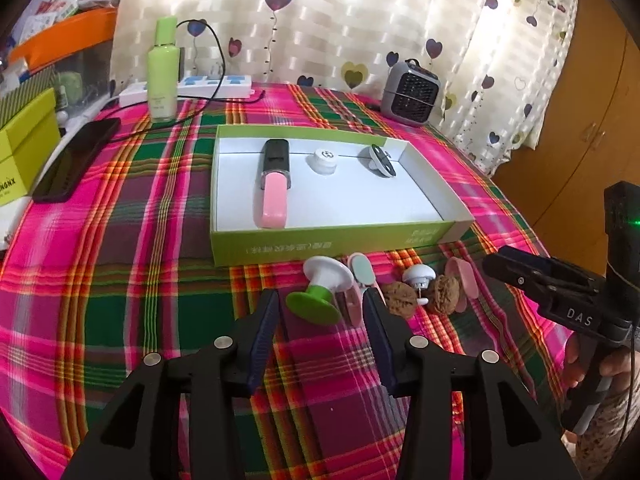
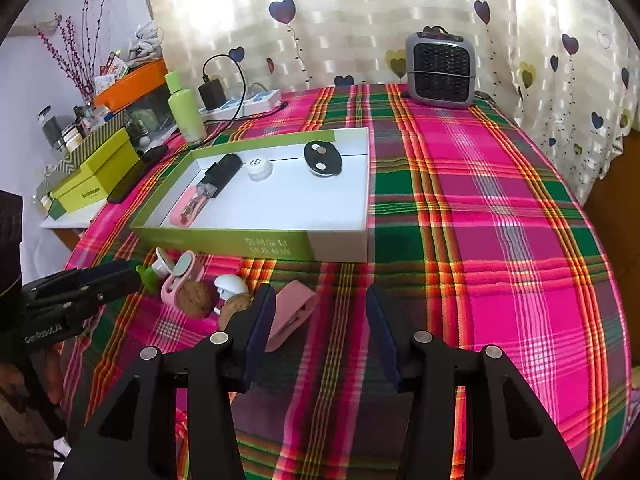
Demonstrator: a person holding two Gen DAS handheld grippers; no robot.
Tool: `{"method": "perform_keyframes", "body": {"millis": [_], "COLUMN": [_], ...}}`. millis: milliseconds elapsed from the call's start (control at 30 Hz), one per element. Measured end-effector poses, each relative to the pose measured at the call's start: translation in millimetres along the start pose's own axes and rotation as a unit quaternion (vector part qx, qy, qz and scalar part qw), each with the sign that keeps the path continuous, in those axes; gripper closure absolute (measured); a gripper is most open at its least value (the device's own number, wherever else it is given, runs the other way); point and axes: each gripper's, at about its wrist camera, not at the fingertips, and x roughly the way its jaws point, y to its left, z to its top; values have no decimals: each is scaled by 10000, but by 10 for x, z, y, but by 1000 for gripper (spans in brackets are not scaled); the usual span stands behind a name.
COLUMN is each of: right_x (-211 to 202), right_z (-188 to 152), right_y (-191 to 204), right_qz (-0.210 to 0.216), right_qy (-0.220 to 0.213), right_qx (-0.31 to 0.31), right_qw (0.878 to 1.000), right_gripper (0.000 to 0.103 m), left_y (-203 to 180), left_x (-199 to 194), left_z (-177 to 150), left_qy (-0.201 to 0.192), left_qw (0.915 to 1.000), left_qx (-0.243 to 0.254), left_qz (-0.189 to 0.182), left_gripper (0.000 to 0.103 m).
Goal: Organize objects
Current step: 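Withdraw both open tools from the box toward the items beside it, then grasp the pink loop clip with the right tool while the left tool grasps the green-white spool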
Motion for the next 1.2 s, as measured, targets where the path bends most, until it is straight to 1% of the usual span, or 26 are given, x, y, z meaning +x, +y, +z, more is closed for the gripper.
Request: {"method": "perform_keyframes", "body": {"millis": [167,367,533,733,1000,1067,1200], "right_x": [-28,37,134,205,226,207,158], "right_z": [-18,-14,-24,-28,-28,-29,-23], "right_y": [-21,5,62,85,40,19,-35], "right_qz": [180,271,293,152,151,82,-255], "right_qy": [-31,60,170,257,302,306,262], "right_qx": [86,85,7,-74,-1,3,-71], "right_qw": [9998,9996,9994,9995,9994,9995,9993], "right_gripper": [55,55,55,55,55,55,55], "left_y": [2,10,51,72,88,92,92], "left_x": [65,172,268,331,365,371,371], "left_z": [55,82,72,83,105,112,111], "left_qy": [39,156,284,349,363,356,354], "left_qw": [10000,9999,9995,9993,9992,9992,9992], "left_qx": [18,-23,-94,-113,-155,-158,-161], "left_qz": [25,-12,65,106,112,108,105], "left_gripper": [60,60,60,60,60,60,60]}}
